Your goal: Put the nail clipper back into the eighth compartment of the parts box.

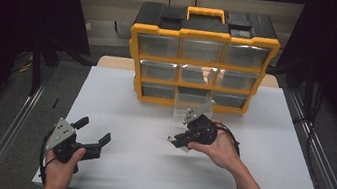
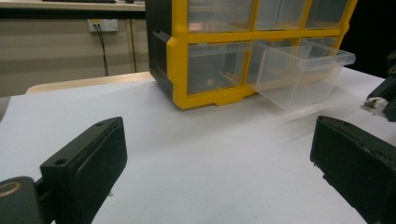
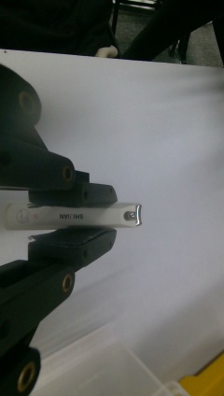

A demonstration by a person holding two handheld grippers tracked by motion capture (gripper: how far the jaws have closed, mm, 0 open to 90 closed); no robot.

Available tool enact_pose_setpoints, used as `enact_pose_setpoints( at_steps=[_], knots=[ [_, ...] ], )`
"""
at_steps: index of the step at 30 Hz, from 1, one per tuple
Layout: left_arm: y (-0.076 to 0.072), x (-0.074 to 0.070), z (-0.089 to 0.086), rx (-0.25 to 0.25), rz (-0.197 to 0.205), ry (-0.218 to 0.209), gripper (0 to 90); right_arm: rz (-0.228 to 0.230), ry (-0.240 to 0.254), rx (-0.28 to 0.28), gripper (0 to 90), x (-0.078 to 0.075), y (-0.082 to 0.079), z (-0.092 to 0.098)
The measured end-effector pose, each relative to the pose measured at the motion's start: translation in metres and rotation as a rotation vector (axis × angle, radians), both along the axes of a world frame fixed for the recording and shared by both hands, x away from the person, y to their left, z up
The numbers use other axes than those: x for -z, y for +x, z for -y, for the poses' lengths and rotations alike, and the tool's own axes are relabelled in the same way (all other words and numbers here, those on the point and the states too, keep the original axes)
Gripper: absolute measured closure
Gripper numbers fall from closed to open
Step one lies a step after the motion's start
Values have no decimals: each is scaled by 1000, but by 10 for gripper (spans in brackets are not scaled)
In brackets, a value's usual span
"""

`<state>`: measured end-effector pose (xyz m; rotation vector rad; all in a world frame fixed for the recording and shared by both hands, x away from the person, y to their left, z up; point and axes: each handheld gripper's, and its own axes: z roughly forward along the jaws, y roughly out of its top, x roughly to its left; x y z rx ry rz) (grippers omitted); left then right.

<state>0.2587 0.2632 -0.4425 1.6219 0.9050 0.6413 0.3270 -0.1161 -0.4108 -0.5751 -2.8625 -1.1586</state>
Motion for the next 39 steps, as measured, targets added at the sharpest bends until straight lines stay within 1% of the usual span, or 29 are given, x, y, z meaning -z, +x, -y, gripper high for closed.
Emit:
enact_pose_setpoints(
  at_steps=[1, 2, 3, 4, 5, 7, 8, 10, 11, 12, 14, 15, 16, 18, 19, 20, 21, 22, 23, 25, 27, 28, 30, 31, 32, 36, 39],
  knots=[
    [0, 0, 0, 0, 0, 0, 39, 0, 0, 0, 775, 0, 0, 0],
    [0, 0, 1, -5, 1, -15, 39, 10, 6, 3, 776, -4, 0, 2],
    [0, 0, 1, -5, 1, -15, 39, 14, 10, 7, 776, -6, 0, 3],
    [0, 0, 0, -3, 0, -13, 40, 16, 15, 5, 775, -8, 0, 4],
    [0, 0, 0, -1, 1, -2, 39, 17, 23, 5, 775, -10, 0, 4],
    [0, 0, 0, -1, 1, 0, 40, 21, 28, 8, 776, -12, 0, 5],
    [0, 1, 0, 8, -2, 2, 40, 28, 37, 11, 775, -14, 0, 7],
    [0, 0, 0, 3, -1, 5, 39, 31, 36, 16, 776, -15, 0, 7],
    [0, 1, 0, 8, -1, 1, 40, 27, 34, 10, 775, -16, 1, 7],
    [0, 0, 0, 4, -2, 8, 40, 29, 35, 6, 775, -17, 1, 7],
    [0, 0, 0, 4, -2, 8, 40, 38, 32, 9, 775, -21, 2, 7],
    [-1, 0, 0, -1, -3, 0, 40, 43, 39, 12, 776, -24, 2, 7],
    [-1, 0, 0, 1, -2, 1, 39, 45, 51, 10, 775, -26, 3, 7],
    [-1, 0, -1, -1, -2, 4, 39, 58, 60, 11, 775, -31, 5, 8],
    [-1, 0, -1, -1, -2, 4, 39, 58, 60, 11, 775, -31, 5, 8],
    [0, 1, 0, -4, -3, -12, 39, 63, 71, 10, 775, -36, 7, 9],
    [0, 1, 0, -4, -3, -12, 40, 63, 71, 10, 775, -36, 7, 9],
    [0, 1, -1, -3, -5, 2, 39, 70, 77, 14, 775, -41, 9, 10],
    [0, 1, -1, -1, -5, 3, 40, 76, 77, 15, 775, -43, 10, 11],
    [-1, 0, -1, -4, -3, 5, 39, 74, 78, 14, 776, -45, 11, 12],
    [0, 0, -2, 1, -2, 13, 40, 82, 69, 21, 776, -52, 12, 15],
    [0, 0, -2, 1, -2, 13, 40, 85, 68, 20, 776, -53, 12, 16],
    [-1, 1, -1, 4, -9, -7, 40, 88, 68, 21, 775, -57, 13, 18],
    [-1, 0, -2, -3, -3, 7, 40, 92, 66, 27, 776, -59, 13, 19],
    [-1, 0, -2, -1, -3, 9, 40, 93, 65, 22, 775, -61, 14, 20],
    [-1, 0, -2, -2, -2, 3, 40, 106, 56, 32, 776, -71, 17, 24],
    [-1, 0, -1, 2, -1, 2, 39, 105, 47, 39, 775, -76, 20, 27]
  ],
)
